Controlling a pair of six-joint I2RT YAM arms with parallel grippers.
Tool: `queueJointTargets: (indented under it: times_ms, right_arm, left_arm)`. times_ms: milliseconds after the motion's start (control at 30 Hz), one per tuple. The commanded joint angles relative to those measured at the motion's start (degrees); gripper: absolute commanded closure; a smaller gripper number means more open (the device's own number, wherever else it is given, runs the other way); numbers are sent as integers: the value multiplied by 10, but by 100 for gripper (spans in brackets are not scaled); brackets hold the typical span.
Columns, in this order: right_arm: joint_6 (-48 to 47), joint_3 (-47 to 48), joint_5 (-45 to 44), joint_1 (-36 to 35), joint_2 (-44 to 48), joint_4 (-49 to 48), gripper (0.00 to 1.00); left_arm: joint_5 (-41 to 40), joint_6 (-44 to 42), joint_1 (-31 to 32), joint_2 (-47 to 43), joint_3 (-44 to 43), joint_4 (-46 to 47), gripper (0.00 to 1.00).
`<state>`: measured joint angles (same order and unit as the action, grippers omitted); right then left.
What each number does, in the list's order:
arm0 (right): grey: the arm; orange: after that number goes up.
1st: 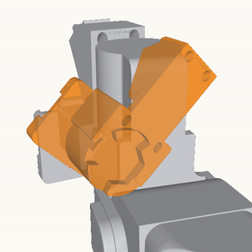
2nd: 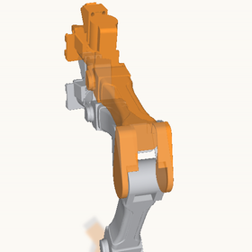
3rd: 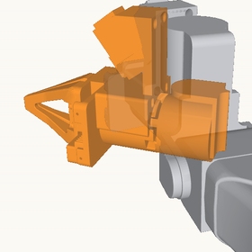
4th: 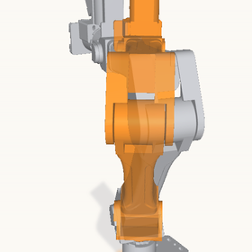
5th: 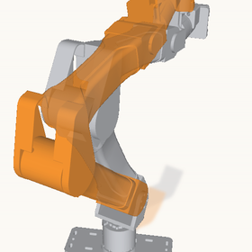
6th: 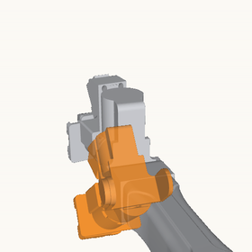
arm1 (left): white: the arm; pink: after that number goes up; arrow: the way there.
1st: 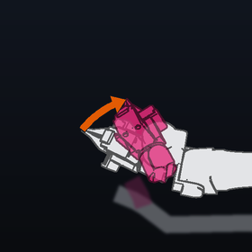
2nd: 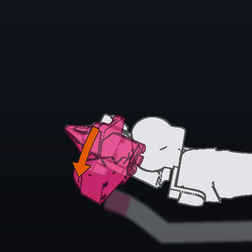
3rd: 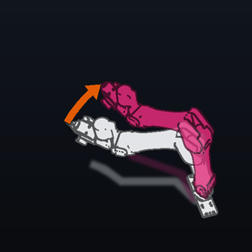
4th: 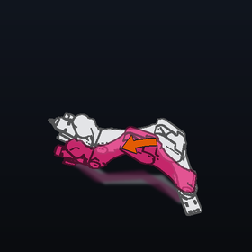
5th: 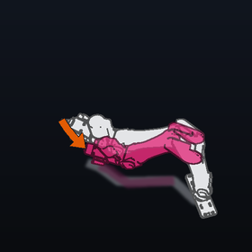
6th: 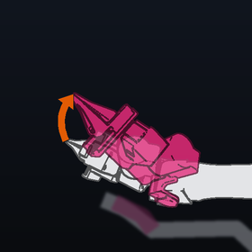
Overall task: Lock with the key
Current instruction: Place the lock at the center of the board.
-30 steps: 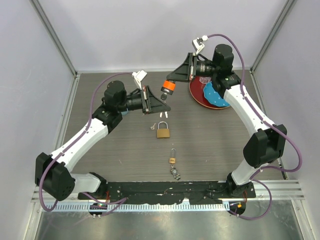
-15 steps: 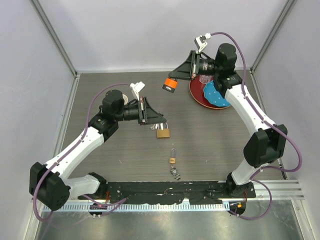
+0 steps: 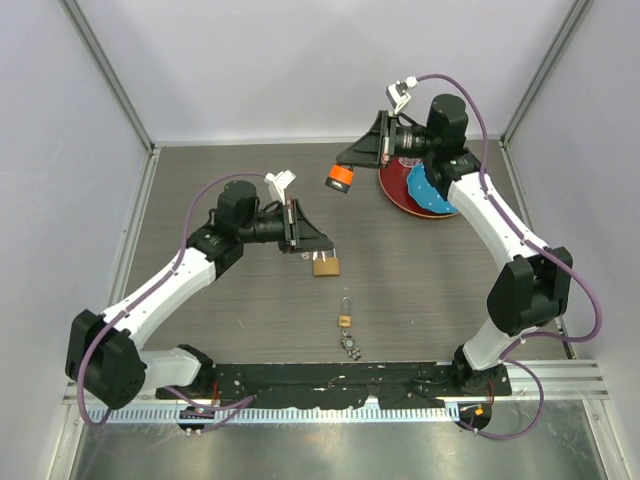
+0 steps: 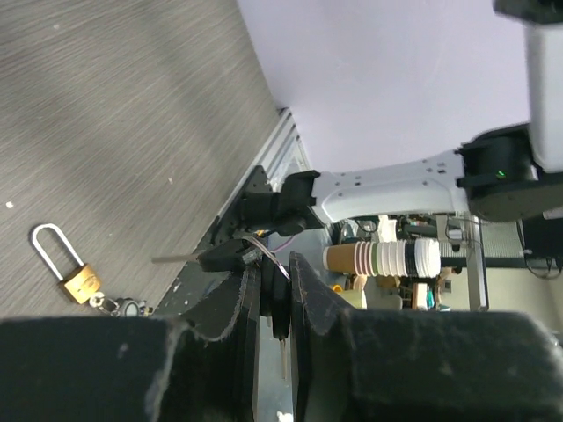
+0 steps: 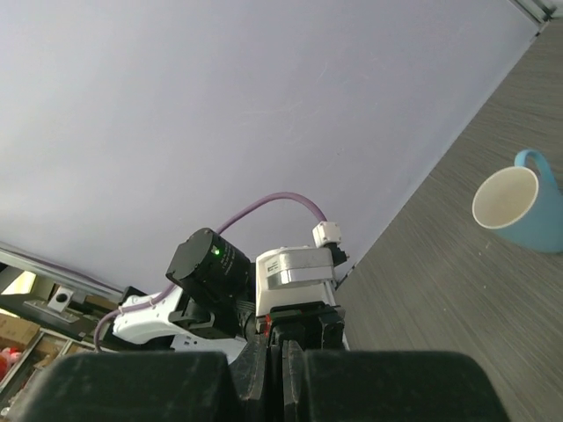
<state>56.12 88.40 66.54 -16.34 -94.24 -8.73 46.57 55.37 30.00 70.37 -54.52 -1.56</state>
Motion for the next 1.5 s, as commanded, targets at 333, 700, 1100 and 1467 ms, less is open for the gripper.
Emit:
queueJointTargets:
  times_ms: [333,700,1100,1467]
  right_arm:
    - [-312,-48,-75,-8,-40,318,98]
    - [-364,13,-128,-99,-158,341,99]
    - [-294,116,-133,-203,-309,248,98]
    - [-249,183,-151,-215,-400,209,98]
  left_arm:
    - [-45,-54,-55,97,-1,-123,100]
    - [-45,-65,-161,74,48,-172,100]
    - [-35,-47,-275,27,116,-167,100]
    - [-17,-46,-278,72,108,-142,100]
